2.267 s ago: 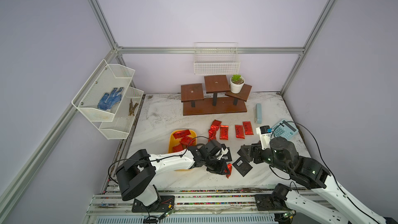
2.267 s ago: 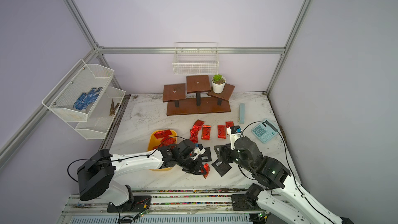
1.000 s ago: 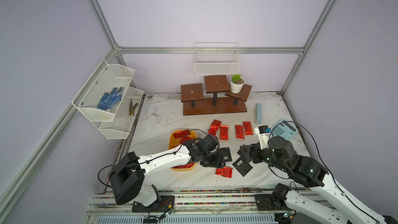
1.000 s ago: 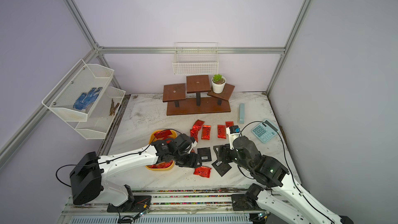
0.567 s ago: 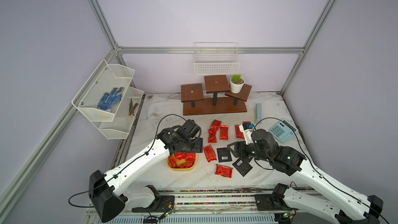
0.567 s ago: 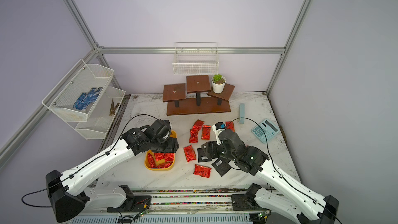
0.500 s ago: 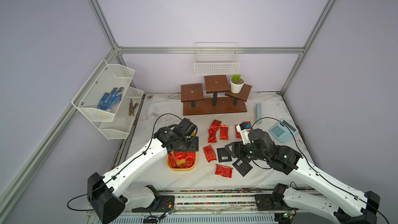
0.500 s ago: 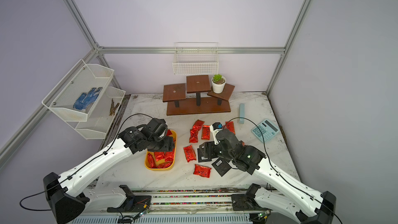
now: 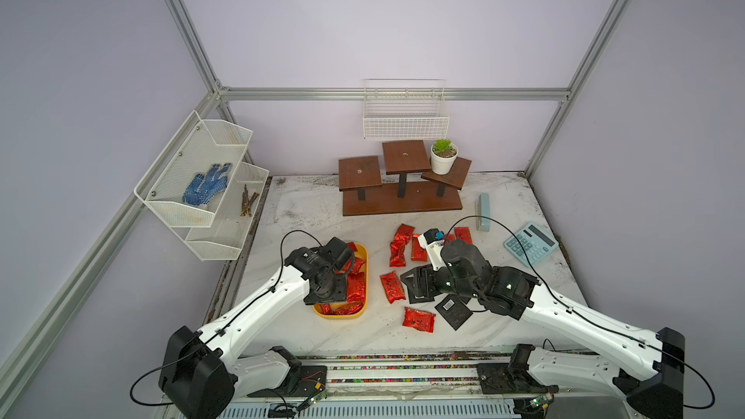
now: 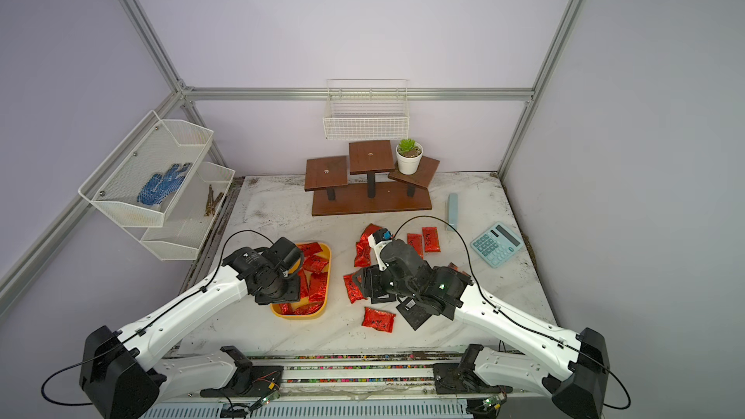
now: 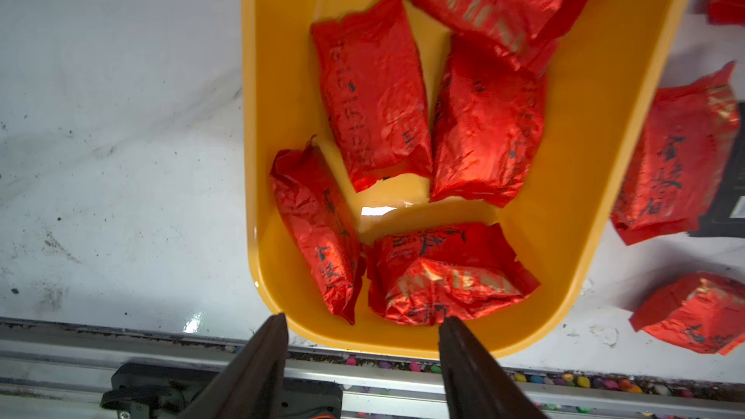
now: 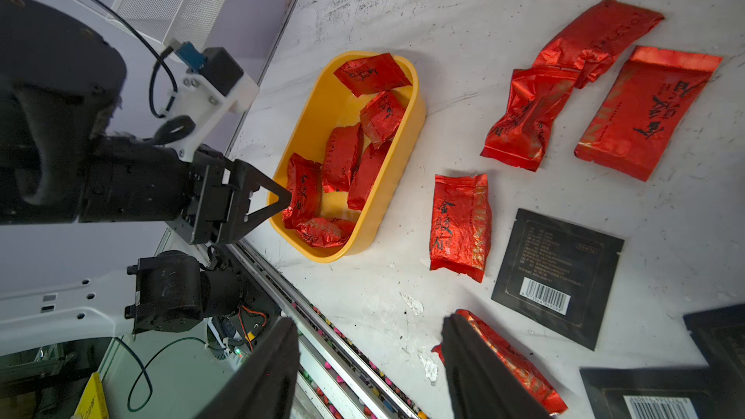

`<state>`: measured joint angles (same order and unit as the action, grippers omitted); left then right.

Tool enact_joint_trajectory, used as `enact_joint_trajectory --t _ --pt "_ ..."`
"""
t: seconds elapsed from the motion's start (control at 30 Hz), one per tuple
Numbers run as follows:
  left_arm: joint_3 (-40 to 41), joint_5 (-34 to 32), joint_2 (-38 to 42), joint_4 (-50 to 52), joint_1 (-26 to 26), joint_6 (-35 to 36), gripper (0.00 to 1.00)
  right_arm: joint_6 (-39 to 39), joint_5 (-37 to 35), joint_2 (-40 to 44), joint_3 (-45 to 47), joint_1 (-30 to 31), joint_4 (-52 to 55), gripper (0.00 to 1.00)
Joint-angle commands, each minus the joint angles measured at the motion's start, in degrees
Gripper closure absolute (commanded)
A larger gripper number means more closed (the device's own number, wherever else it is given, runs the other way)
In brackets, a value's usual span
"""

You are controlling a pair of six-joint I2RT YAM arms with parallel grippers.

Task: Take the tea bags out of the storage box
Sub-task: Pick up the tea bag from the storage box.

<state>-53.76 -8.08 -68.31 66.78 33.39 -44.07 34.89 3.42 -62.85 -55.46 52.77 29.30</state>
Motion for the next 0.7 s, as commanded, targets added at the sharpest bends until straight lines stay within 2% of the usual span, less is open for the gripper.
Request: enact_joint_trajectory --t 0.0,0.67 --pt "2.5 -1.1 2.3 -2.8 -0.2 -4.0 0.4 -0.4 0.1 0.8 -0.1 0.2 -2.3 0.38" --pt "5.0 -5.2 -6.1 -7.7 -0.7 -5.1 0.48 -1.1 -0.3 4.5 2.2 0.2 -1.5 0.37"
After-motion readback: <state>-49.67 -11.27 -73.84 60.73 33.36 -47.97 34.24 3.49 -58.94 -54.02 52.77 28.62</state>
